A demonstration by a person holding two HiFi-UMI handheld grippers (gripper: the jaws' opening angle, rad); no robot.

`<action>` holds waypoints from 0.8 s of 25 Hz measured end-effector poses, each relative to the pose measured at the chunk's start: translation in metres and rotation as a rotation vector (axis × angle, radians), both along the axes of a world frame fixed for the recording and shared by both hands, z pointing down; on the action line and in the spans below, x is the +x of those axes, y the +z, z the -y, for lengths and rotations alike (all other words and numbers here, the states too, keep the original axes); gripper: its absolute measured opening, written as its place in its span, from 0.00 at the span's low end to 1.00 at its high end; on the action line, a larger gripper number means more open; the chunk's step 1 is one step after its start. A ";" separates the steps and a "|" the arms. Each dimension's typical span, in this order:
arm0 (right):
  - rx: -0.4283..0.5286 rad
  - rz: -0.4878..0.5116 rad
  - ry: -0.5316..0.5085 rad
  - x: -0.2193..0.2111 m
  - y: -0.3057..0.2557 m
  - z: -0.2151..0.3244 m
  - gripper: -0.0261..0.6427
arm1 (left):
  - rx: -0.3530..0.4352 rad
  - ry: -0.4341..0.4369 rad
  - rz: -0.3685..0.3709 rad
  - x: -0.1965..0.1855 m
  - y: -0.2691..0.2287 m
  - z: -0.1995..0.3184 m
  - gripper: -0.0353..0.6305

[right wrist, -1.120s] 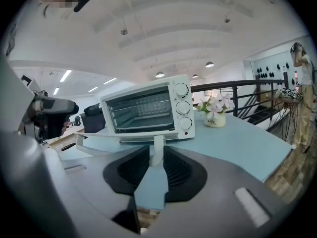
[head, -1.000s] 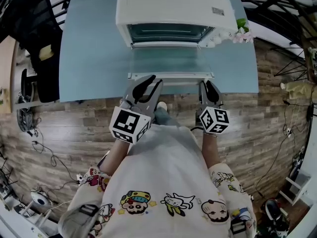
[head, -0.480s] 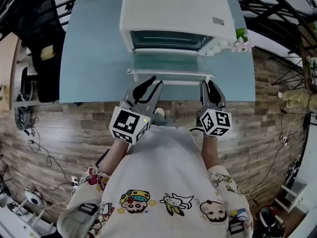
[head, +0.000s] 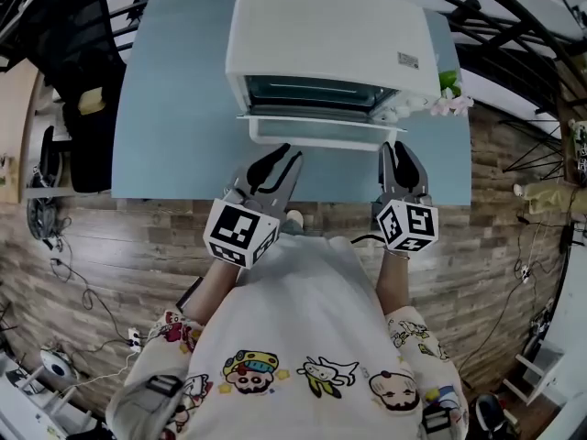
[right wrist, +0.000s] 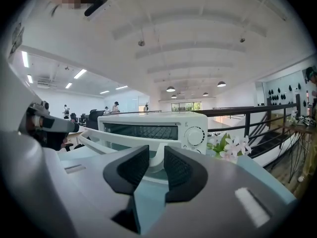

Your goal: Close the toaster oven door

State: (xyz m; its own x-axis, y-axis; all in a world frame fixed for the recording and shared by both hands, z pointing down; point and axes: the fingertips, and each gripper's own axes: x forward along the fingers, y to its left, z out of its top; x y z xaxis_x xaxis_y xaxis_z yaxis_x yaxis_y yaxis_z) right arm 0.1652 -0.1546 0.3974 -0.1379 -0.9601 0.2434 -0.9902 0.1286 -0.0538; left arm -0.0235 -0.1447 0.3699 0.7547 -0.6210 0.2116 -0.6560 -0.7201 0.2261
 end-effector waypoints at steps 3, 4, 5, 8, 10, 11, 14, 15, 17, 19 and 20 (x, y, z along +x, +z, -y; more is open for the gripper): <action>0.014 -0.004 -0.001 0.003 -0.010 0.016 0.20 | -0.001 -0.007 0.000 0.001 -0.002 0.010 0.17; 0.018 -0.005 0.000 0.003 -0.013 0.021 0.20 | -0.002 -0.009 0.000 0.000 -0.002 0.013 0.17; 0.021 -0.004 0.002 0.004 -0.015 0.026 0.20 | -0.003 -0.011 0.001 0.000 -0.002 0.015 0.17; 0.023 0.010 0.002 0.006 -0.021 0.039 0.20 | -0.007 -0.016 0.001 -0.001 -0.001 0.021 0.17; 0.025 0.013 -0.001 0.007 -0.024 0.048 0.19 | -0.009 -0.017 0.003 -0.002 0.000 0.025 0.17; 0.026 0.012 -0.001 0.007 -0.025 0.052 0.19 | -0.010 -0.019 0.004 -0.002 0.001 0.027 0.17; 0.024 0.011 0.005 0.009 -0.028 0.065 0.19 | -0.015 -0.025 0.008 -0.004 0.002 0.034 0.17; 0.024 0.012 0.006 0.010 -0.029 0.068 0.19 | -0.016 -0.028 0.008 -0.004 0.002 0.036 0.17; 0.027 0.015 0.005 0.010 -0.030 0.072 0.19 | -0.015 -0.034 0.007 -0.006 0.002 0.039 0.17; 0.026 0.015 0.001 0.010 -0.031 0.074 0.19 | -0.015 -0.039 0.008 -0.007 0.002 0.042 0.17; 0.026 0.015 -0.001 0.010 -0.031 0.075 0.19 | -0.016 -0.041 0.009 -0.008 0.003 0.043 0.17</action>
